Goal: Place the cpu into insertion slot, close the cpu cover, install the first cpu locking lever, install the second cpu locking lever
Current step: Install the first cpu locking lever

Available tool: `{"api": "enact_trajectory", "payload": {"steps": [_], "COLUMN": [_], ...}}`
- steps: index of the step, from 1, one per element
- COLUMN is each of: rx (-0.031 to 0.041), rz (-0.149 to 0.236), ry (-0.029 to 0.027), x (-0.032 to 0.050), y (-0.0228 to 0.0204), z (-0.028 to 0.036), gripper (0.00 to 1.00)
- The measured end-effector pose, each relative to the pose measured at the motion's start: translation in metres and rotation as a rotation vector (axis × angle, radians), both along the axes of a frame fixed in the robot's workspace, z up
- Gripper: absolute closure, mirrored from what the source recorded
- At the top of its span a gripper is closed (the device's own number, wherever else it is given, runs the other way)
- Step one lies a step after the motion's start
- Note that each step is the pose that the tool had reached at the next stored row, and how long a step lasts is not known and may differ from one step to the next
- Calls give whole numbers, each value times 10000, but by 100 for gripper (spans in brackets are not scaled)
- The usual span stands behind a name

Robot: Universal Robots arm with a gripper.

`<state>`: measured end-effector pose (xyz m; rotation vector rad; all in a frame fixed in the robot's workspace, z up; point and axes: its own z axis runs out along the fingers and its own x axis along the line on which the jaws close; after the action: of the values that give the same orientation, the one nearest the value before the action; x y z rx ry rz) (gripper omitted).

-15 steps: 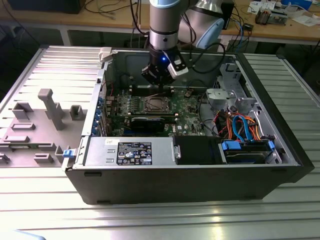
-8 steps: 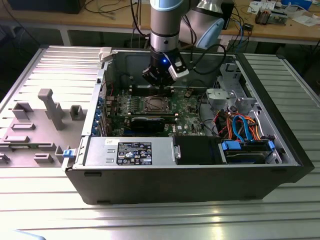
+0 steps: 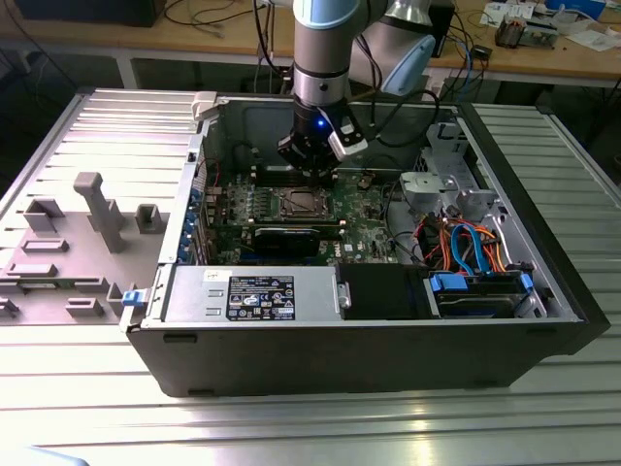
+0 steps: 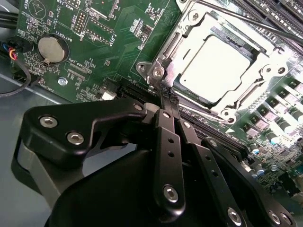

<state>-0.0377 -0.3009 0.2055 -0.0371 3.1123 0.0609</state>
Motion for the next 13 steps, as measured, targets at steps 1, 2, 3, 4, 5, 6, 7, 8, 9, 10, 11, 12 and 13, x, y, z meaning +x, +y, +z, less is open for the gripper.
{"api": "enact_trajectory", "payload": {"steps": [1,2,3,4,5,6,7,8,9,10,11,12,13], "rx": [-1,-1,1,5,7,8,7,6,6,7,8,9,7], "rz": [0,-1,-1,0,-1,-1,-1,0,-1,-1,0,-1,-1], "ry": [1,2,2,2,1,0,-1,-1,2,1,0,-1,0], "x": [0,0,0,4,5,5,5,5,5,5,6,5,5], "y": [0,0,0,0,1,1,1,1,1,1,1,1,1], "z": [-2,-4,-7,-15,-16,-15,-10,-2,3,5,6,6,7], "gripper": [89,89,89,89,89,89,89,89,89,89,89,89,89]}}
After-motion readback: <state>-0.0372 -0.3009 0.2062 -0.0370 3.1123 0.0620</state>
